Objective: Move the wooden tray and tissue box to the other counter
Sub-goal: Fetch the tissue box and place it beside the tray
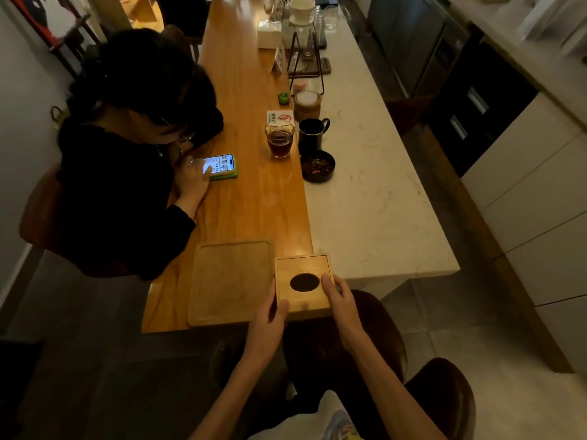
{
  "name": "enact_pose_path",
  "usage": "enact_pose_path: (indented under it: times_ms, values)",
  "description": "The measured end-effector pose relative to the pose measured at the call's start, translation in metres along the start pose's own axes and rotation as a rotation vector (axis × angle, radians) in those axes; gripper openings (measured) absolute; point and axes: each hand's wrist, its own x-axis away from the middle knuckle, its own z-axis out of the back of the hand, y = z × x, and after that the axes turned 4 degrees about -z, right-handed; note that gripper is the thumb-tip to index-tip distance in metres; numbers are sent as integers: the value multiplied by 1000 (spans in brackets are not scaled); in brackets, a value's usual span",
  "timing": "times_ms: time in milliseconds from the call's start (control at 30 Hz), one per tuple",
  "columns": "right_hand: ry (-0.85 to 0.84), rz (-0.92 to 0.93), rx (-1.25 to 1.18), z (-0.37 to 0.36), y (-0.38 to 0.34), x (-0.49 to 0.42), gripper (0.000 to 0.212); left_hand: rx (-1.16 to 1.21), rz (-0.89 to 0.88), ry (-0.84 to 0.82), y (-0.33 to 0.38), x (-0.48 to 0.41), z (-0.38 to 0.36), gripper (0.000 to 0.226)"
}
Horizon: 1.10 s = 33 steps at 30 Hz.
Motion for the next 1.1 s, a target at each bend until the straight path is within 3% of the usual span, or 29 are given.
enact_pose_path:
  times_ms: [200, 300, 367, 400, 433, 467, 500, 533, 567, 633, 667, 800, 1100]
  values:
    - [-14, -12, -3, -9, 2, 2, 100, -11, -38, -99, 7, 7, 6, 35]
    - [-31, -23, 12, -8, 4, -1, 111, 47, 38, -55, 4, 0, 13, 61]
    - [-47, -28, 19, -8, 5, -3, 114, 242, 134, -75, 48, 74, 53, 91]
    - [-48, -24, 18, -8, 4, -2, 115, 383, 183, -231, 82, 139, 68, 84]
    - [-43, -24, 16, -9, 4, -2, 114, 594, 298, -393, 119, 208, 80, 60]
    - [-39, -19, 13, -10, 3, 0, 110, 760, 333, -451, 147, 277, 99, 45]
    - [-37, -12, 9, -11, 3, 1, 102, 754, 293, -478, 155, 329, 105, 45]
    - [-39, -8, 6, -12, 3, 3, 94, 683, 90, -476, 145, 372, 107, 47]
    - [-41, -4, 6, -13, 4, 3, 87, 719, 21, -533, 154, 392, 108, 47]
    - [-38, -4, 8, -15, 6, 4, 83, 966, 298, -550, 146, 376, 103, 47]
    - [-34, -6, 8, -16, 6, 5, 83, 986, 314, -545, 147, 367, 109, 47]
    - [-43, -3, 14, -17, 5, 4, 84, 956, 233, -573, 152, 378, 117, 52]
    - [-83, -14, 37, -17, 8, -3, 86, 919, 269, -567, 150, 370, 115, 53]
